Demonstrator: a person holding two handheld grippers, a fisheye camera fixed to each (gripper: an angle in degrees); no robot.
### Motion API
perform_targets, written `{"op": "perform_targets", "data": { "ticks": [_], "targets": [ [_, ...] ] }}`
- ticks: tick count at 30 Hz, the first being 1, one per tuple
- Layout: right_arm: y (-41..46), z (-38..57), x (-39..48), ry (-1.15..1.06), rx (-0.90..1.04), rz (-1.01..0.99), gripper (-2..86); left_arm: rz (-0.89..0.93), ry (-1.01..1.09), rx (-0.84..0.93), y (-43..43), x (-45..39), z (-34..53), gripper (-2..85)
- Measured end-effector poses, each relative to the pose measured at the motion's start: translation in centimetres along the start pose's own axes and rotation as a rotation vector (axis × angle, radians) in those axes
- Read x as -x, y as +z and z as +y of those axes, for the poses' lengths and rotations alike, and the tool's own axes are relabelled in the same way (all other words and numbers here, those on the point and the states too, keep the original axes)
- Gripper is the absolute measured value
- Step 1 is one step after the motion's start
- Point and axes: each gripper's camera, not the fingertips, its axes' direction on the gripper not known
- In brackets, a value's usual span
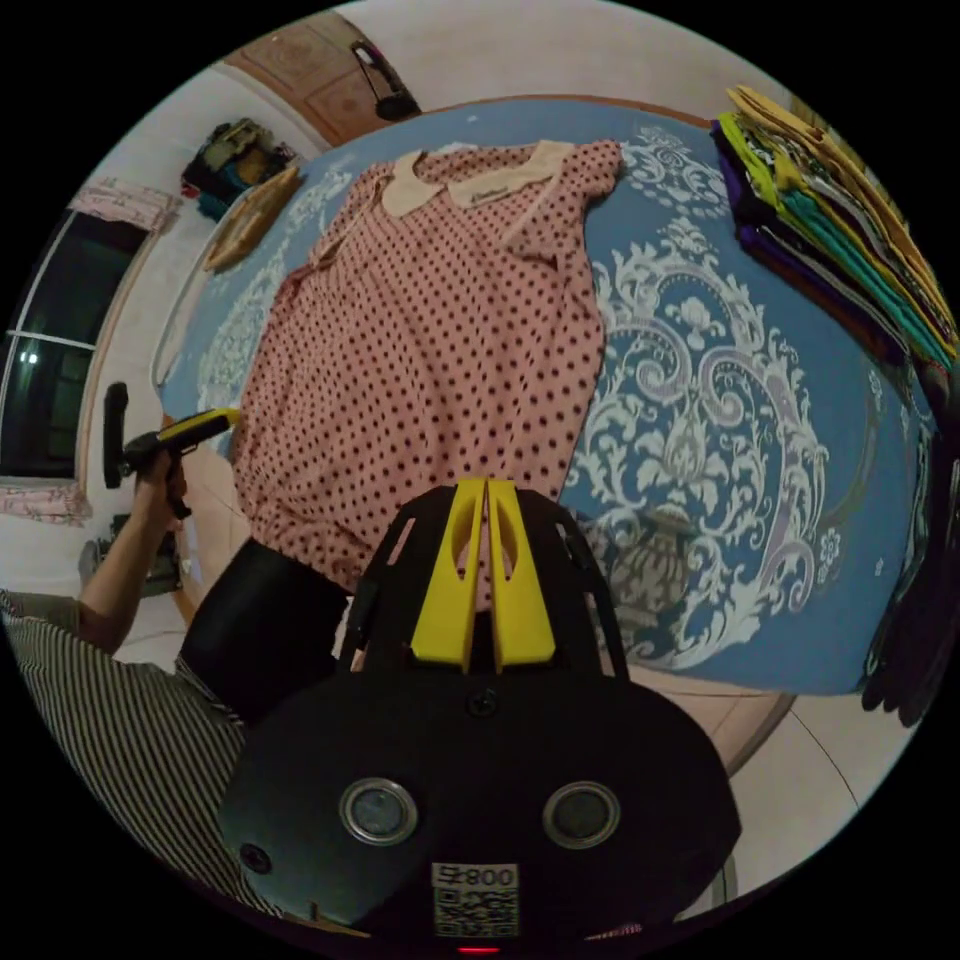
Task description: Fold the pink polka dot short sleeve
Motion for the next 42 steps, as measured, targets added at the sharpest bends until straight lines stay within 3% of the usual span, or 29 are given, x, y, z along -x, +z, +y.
{"op": "perform_targets", "data": {
  "ticks": [6,16,25,34,42],
  "targets": [
    [-1.4,5.4,0.4,0.059,0.071,-0.011,-0.2,0.058,-0.088,-0.019,-2.5,2.5,3.2,2.1],
    [-8.4,19.2,-1.9,0.188,0.011,-0.136,0.1,0.389,-0.326,0.027,-2.8,10.5,14.1,10.1],
    [-11.4,27.2,-2.0,0.248,0.046,-0.211,0.7,0.502,-0.395,0.074,-1.4,12.4,17.5,4.9],
    [-15.8,33.0,-1.8,0.266,-0.011,-0.283,3.7,0.65,-0.381,-0.248,-10.1,15.7,22.0,1.0],
    [-18.3,36.6,-0.3,0.261,-0.016,-0.367,6.6,0.664,-0.405,-0.256,-11.6,16.1,25.0,0.8]
  ]
}}
